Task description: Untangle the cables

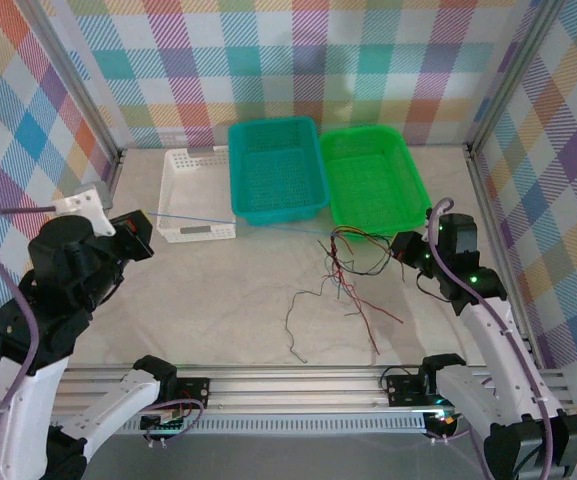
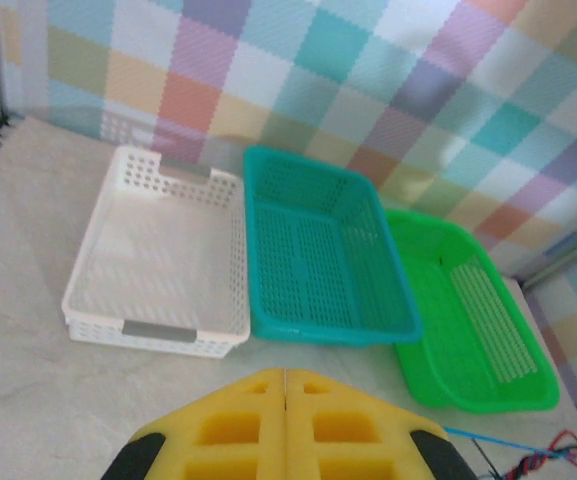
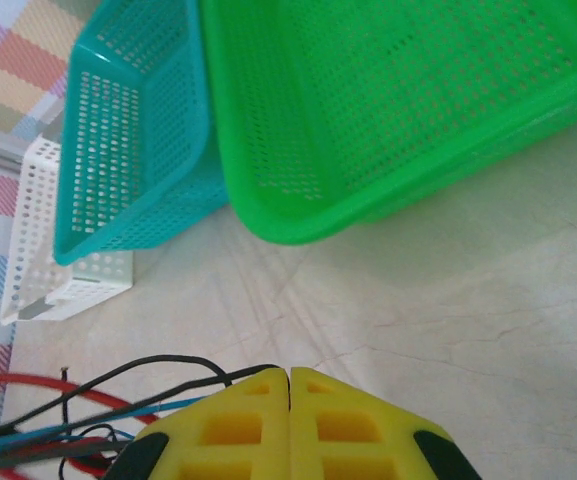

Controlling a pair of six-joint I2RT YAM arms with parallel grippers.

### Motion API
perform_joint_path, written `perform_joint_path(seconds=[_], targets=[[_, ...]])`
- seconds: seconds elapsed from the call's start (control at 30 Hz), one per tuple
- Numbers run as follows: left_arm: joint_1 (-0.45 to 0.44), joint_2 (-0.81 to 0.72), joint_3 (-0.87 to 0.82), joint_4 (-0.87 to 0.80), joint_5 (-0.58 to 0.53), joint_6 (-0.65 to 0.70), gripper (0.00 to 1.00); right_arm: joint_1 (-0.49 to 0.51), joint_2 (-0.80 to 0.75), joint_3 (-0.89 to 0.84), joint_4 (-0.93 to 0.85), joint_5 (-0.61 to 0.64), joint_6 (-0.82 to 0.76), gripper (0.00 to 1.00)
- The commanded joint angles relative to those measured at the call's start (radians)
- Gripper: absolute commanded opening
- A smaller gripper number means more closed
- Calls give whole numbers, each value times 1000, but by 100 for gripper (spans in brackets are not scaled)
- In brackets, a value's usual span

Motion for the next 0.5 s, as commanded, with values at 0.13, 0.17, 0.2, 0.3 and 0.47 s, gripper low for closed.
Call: perform_joint_path(seconds=[0.13,0.17,0.2,0.3,0.47], targets=[[9,-39,119,31,-258,25,0,-56,45,-48,-53,112,-5,0],[6,-40,126,38,-269,31,0,-56,50,-49,-54,119,-9,0],[2,-45,134,42,-291,31,0,-60,56,-52,-54,128,-14,0],[-9,-53,139,70,-307,54,0,-63,63,-65,-42,129,-21,0],[-17,-31,153,75,-271,51,0,-63,86,-81,-7,96,-21,0]])
